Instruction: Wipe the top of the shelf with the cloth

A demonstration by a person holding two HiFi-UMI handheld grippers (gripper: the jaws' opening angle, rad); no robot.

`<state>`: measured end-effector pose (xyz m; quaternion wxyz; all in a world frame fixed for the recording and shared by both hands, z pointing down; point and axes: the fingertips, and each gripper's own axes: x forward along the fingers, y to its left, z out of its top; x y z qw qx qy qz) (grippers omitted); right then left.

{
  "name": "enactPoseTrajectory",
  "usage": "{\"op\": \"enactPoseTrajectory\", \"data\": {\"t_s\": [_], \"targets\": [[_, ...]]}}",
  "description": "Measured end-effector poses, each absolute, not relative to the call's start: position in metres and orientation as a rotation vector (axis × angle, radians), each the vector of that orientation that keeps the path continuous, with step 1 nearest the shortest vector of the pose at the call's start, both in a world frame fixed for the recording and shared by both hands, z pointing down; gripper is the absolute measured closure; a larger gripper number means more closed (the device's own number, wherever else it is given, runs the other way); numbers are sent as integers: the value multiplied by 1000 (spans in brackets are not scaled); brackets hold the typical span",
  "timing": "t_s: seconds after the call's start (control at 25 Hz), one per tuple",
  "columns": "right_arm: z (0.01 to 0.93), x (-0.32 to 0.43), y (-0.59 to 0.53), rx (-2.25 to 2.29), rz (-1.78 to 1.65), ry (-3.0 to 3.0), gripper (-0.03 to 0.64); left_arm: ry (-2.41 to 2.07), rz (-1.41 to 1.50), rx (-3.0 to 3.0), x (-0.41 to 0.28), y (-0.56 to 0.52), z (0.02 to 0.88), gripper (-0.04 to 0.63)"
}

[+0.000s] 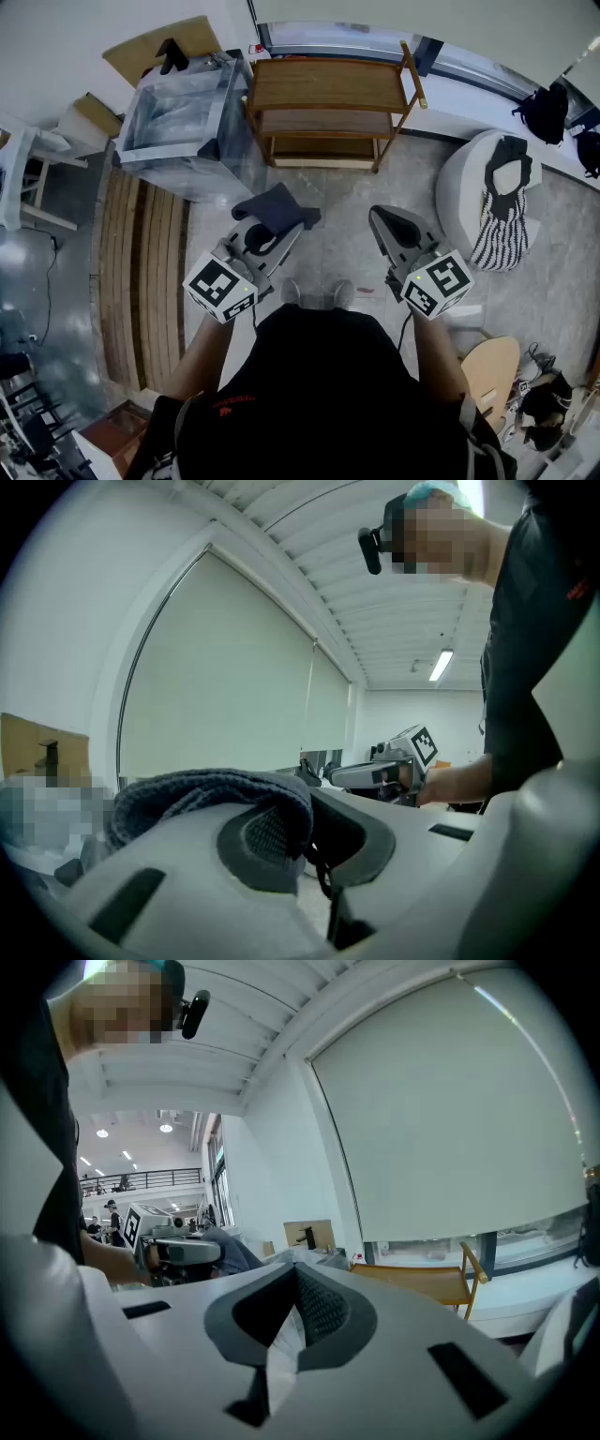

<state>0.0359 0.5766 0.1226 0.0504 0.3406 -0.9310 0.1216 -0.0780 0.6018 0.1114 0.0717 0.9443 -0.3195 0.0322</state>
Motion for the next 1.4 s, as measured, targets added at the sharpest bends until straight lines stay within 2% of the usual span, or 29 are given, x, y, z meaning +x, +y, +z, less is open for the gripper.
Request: {"op": "enactPoseTrajectory", "data": {"t_s": [1.4], "targets": [[146, 137, 577, 901, 456, -2896, 614, -1121, 129, 2764, 5, 603, 133, 560]]}}
